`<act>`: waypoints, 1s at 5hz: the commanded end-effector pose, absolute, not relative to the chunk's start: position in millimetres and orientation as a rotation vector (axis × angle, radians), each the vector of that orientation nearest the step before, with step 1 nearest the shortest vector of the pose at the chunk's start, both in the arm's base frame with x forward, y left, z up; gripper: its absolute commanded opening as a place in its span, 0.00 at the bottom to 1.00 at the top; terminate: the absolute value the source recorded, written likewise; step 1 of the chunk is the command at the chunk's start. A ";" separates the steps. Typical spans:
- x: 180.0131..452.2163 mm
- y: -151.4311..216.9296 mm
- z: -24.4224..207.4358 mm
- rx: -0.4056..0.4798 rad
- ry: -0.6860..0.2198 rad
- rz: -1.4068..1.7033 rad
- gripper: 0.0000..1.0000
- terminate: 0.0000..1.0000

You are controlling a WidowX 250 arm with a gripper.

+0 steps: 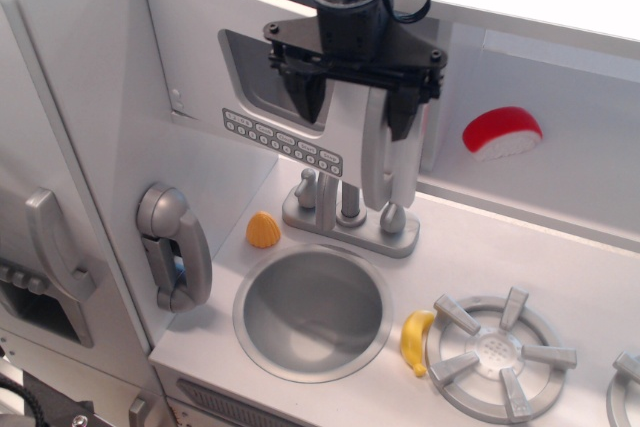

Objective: Close microwave

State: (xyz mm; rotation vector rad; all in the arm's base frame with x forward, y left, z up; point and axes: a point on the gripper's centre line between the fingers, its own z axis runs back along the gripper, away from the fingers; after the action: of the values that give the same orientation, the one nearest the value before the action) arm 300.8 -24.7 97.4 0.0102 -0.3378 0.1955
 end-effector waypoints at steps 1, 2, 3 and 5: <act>327.7 -13.6 120.5 -0.021 -0.509 0.260 1.00 0.00; 333.5 -12.2 120.9 -0.004 -0.578 0.283 1.00 0.00; 331.2 -11.2 118.4 -0.012 -0.535 0.286 1.00 0.00; 259.9 -9.4 113.2 -0.082 -0.291 0.174 1.00 0.00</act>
State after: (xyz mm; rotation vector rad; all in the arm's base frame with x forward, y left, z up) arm 254.0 -20.2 95.0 -0.0809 -0.2471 0.1676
